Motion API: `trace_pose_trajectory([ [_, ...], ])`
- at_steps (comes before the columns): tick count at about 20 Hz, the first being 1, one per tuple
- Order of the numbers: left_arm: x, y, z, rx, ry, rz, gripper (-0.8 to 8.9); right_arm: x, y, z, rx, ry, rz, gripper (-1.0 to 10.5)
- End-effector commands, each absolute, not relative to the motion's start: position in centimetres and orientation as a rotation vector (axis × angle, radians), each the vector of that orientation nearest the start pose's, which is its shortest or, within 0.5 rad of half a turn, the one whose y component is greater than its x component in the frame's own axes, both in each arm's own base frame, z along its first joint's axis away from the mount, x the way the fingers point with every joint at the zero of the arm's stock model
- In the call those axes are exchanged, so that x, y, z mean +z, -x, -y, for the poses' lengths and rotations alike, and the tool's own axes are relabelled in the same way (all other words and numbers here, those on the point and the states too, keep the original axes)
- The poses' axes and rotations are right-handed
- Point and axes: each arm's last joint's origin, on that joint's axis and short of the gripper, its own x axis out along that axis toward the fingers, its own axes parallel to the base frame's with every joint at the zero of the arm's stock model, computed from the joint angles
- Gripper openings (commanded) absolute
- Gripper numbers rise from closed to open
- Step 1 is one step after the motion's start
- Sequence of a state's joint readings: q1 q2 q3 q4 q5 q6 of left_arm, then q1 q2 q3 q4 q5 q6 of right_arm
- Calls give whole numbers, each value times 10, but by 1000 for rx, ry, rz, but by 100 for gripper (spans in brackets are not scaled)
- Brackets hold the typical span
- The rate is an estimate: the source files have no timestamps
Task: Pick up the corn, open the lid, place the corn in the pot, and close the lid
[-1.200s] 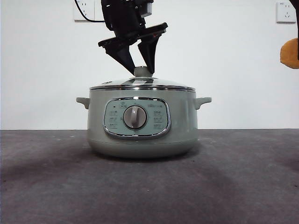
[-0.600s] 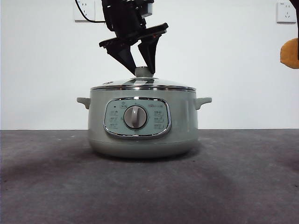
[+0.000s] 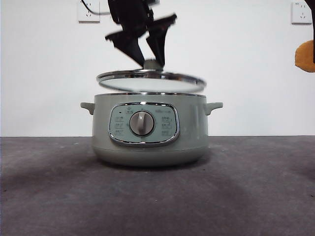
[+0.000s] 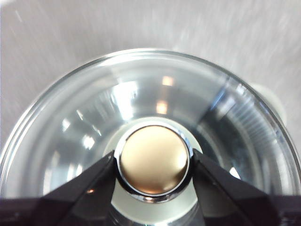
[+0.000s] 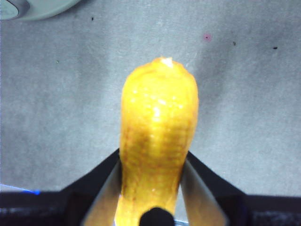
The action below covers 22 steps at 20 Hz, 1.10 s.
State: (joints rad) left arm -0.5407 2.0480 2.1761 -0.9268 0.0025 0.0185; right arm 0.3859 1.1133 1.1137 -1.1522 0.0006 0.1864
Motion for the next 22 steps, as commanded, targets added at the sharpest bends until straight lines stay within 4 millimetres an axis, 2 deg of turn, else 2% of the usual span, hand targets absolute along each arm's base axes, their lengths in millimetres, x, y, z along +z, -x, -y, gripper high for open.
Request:
trace_pose_trajectory([
  [1,399,-366,216,-524,-208,-631,-12,313,-175,-71,232,53,-1154,-12],
  [8,439,-349,180,-452,-187,-533,-9,317,-183,-75,267,8,-1078,-12],
  [12,454,-343,153,-396,-175,-514,-9,330,-204,-86,323,-42,-1062,-12],
  [14,458,-342,136,-361,-175,-524,-9,341,-223,-99,357,-45,-1051,-12],
  [18,461,-342,104,-283,-177,-555,-9,360,-269,-139,423,-23,-1000,-12],
  [22,465,-340,73,-206,-156,-581,-9,360,-320,-189,493,11,-922,-12],
])
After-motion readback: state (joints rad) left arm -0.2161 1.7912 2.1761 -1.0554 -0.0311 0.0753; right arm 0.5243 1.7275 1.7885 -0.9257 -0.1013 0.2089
